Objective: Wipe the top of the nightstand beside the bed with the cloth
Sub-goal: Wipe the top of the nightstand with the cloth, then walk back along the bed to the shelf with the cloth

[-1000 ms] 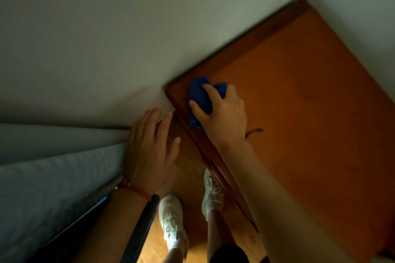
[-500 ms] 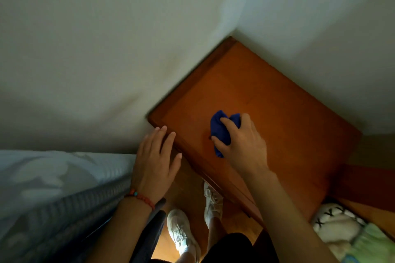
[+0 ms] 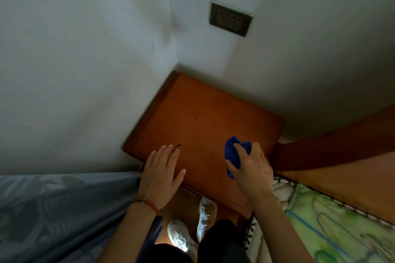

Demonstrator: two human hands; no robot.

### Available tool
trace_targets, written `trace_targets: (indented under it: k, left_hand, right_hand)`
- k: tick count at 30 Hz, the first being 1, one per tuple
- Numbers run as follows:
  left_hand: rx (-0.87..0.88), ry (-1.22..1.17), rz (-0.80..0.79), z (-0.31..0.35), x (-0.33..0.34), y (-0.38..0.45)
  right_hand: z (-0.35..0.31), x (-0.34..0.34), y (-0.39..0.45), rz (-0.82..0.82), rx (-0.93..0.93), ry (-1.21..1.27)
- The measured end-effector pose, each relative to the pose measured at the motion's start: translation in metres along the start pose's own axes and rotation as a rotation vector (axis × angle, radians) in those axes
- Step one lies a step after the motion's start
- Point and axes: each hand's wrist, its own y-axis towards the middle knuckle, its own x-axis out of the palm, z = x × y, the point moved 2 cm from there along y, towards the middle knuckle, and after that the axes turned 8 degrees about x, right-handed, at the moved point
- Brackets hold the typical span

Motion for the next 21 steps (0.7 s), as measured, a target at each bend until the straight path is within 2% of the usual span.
trace_targets:
  k: [10,21]
  left_hand:
    - [0.210,0.086,-0.028,0.052,-0.052,0.018]
    - [0.620,0.292,-0.136,0.084,-0.083,0.074]
  right_hand:
    - [0.049,-0.055,-0.043,0.082,0.185,0.022]
    - [0.086,-0.080,-0.121,0.239,0.667,0.079]
